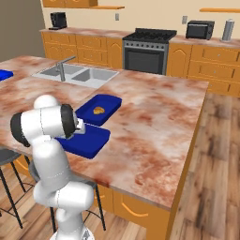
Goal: Take the cakes from the fridge and place them on the empty tray on the dining counter.
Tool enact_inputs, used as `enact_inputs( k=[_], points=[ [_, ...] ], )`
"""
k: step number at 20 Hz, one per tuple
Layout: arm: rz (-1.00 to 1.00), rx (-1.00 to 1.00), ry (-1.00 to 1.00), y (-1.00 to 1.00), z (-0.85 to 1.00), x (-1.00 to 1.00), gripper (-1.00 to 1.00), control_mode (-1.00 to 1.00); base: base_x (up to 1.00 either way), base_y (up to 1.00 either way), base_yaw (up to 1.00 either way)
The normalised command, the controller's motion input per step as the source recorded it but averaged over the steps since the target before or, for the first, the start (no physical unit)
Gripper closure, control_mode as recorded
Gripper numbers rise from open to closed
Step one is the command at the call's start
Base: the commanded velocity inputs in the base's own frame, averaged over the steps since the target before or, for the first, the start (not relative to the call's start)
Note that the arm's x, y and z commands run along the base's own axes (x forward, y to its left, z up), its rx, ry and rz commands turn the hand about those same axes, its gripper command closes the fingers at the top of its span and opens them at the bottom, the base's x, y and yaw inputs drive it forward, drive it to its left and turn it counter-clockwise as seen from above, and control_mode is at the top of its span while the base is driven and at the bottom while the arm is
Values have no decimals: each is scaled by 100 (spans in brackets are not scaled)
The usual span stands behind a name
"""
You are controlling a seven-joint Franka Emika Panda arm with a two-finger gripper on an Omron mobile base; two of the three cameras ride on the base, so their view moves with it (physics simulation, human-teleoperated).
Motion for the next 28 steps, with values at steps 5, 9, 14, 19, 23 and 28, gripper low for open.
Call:
enact_inputs(
  k=[5, 9, 14, 19, 23, 28],
  points=[
    [0, 0, 0, 18, -33, 41, 100, -100, 0, 0, 0],
    [-3, 0, 0, 9, -25, 11, -100, -100, 0, 0, 0],
    [-11, 0, 0, -4, -2, -23, -100, -100, 0, 0, 0],
    [-9, 0, 0, -2, 8, -8, -100, -100, 0, 0, 0],
    [-3, 0, -4, -7, 70, 0, -100, -100, 0, 0, 0],
    [0, 0, -6, -32, 100, -20, -100, -100, 0, 0, 0]
  ],
)
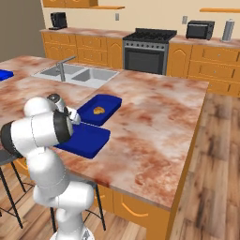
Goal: Take the cakes from the fridge and place them on the empty tray on the dining counter.
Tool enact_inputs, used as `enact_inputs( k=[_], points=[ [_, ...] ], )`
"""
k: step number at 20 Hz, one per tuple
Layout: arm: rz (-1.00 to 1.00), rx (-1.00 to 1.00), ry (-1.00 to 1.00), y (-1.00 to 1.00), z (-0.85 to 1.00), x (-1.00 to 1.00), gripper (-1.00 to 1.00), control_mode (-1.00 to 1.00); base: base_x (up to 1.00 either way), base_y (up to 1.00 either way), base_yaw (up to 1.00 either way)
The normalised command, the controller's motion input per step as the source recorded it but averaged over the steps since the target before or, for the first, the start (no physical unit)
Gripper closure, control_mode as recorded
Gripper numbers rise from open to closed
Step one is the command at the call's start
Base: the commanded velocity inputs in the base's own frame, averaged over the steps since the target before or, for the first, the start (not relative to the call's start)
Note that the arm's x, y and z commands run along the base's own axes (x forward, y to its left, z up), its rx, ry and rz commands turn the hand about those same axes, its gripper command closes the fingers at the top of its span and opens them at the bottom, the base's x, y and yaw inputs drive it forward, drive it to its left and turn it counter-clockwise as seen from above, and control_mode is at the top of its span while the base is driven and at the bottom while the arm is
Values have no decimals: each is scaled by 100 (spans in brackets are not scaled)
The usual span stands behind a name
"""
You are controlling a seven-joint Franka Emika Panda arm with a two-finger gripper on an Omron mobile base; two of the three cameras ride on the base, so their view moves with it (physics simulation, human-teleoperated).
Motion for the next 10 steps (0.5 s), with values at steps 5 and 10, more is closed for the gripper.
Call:
enact_inputs(
  k=[5, 10],
  points=[
    [-5, 7, -1, -74, 99, -55, -100, -100, 0, 0, 0],
    [-1, 9, 0, -97, 100, -93, -100, -100, 0, 0, 0]
  ],
)
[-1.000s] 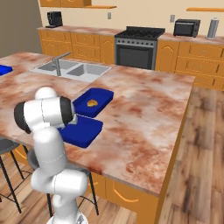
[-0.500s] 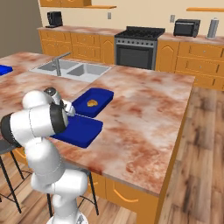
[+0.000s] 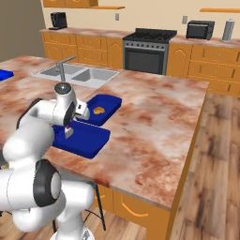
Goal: Take the cakes from the fridge and place them on the empty tray on the dining counter.
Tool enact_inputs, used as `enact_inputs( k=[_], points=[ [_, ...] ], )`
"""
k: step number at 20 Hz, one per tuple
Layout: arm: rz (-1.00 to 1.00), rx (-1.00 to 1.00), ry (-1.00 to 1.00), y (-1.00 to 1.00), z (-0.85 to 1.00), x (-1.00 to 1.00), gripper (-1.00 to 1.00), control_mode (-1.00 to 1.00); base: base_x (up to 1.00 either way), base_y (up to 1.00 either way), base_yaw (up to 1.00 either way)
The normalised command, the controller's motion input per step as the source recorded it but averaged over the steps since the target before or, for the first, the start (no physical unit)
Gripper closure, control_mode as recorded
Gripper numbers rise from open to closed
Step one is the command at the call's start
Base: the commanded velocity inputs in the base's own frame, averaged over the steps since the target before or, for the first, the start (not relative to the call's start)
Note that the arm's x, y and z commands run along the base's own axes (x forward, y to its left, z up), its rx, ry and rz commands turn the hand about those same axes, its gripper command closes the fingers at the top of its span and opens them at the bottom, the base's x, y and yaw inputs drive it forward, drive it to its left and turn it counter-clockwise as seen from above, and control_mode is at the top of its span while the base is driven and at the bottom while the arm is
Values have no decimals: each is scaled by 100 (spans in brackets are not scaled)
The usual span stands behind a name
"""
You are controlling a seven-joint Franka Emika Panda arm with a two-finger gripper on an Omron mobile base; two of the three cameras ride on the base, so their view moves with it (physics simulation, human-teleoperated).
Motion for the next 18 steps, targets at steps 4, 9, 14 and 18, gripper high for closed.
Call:
enact_inputs(
  k=[4, 9, 14, 18],
  points=[
    [0, 6, 0, -96, 96, -100, -100, -100, 0, 0, 0],
    [0, 0, 0, -67, 46, -100, -100, -100, 0, 0, 0],
    [0, -2, -16, -46, 53, -100, -100, -100, 0, 0, 0],
    [0, -17, -32, -17, 74, -100, -100, -100, 0, 0, 0]
  ],
)
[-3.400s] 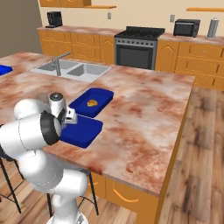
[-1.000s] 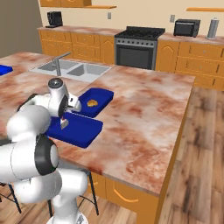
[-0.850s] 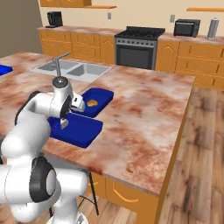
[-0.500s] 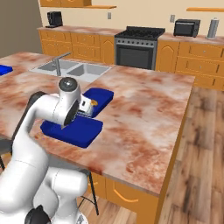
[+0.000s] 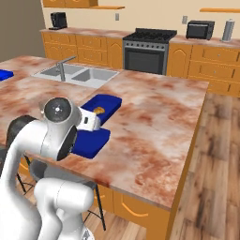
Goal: Take the cakes from the fridge and place them on the empty tray on the dining counter.
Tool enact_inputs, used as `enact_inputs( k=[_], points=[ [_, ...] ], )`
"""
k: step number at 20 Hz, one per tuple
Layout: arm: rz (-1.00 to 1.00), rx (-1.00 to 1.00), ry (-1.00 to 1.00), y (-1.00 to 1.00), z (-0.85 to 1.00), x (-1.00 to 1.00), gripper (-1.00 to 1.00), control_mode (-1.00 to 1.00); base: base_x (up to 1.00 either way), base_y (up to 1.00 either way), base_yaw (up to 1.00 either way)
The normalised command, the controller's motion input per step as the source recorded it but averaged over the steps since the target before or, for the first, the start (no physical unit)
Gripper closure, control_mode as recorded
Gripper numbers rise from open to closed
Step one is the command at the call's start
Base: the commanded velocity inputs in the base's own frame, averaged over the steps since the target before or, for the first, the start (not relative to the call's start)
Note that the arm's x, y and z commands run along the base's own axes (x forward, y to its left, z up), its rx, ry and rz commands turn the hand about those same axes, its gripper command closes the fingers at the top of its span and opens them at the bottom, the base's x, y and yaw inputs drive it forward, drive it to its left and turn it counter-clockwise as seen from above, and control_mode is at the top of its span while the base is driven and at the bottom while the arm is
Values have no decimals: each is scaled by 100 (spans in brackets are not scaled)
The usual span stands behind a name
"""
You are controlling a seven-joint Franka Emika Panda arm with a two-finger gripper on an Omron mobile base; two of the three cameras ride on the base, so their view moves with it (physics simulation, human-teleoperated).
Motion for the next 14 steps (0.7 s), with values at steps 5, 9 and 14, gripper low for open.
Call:
enact_inputs(
  k=[5, 9, 14],
  points=[
    [0, -18, -16, -2, 49, -100, -100, -100, 0, 0, 0],
    [0, -14, -2, 0, 65, -89, -100, -100, 0, 0, 0],
    [0, -11, -8, 0, 45, -49, -100, -100, 0, 0, 0]
  ],
)
